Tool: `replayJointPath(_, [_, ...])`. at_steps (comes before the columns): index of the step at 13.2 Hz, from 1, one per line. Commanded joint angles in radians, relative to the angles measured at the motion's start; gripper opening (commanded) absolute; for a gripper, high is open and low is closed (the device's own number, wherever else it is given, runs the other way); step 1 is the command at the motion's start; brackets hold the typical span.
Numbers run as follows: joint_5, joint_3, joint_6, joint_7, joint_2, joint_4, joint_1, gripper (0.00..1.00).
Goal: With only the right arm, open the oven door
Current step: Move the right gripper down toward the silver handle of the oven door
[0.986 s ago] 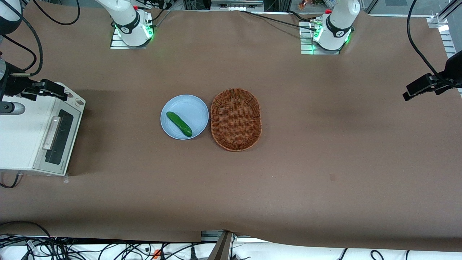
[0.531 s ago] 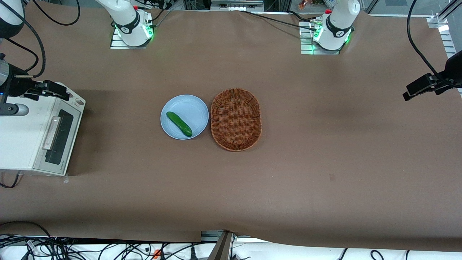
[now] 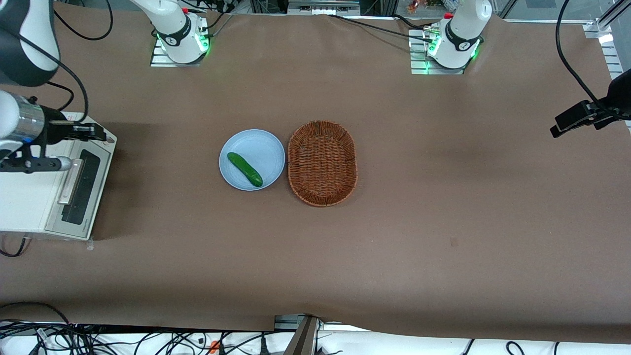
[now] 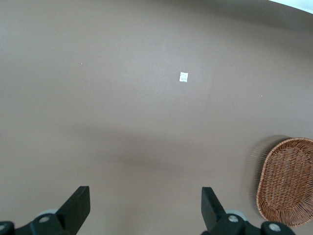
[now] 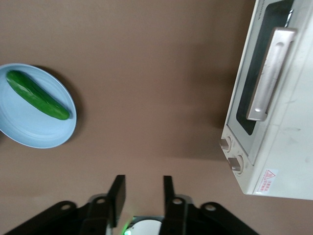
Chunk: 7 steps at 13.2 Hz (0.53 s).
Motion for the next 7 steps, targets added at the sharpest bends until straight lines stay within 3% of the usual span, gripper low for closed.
replayJointPath(1, [-0.050,0.003,-0.007,-0.031,0.046,-0.007,0.018,0.00])
replayJointPath(4, [-0.090,0.002,0.034,-0.040,0.109,-0.023,0.012,0.00])
replayJointPath(7, [-0.212,0.002,0.076,-0.060,0.145,-0.049,0.014,0.00])
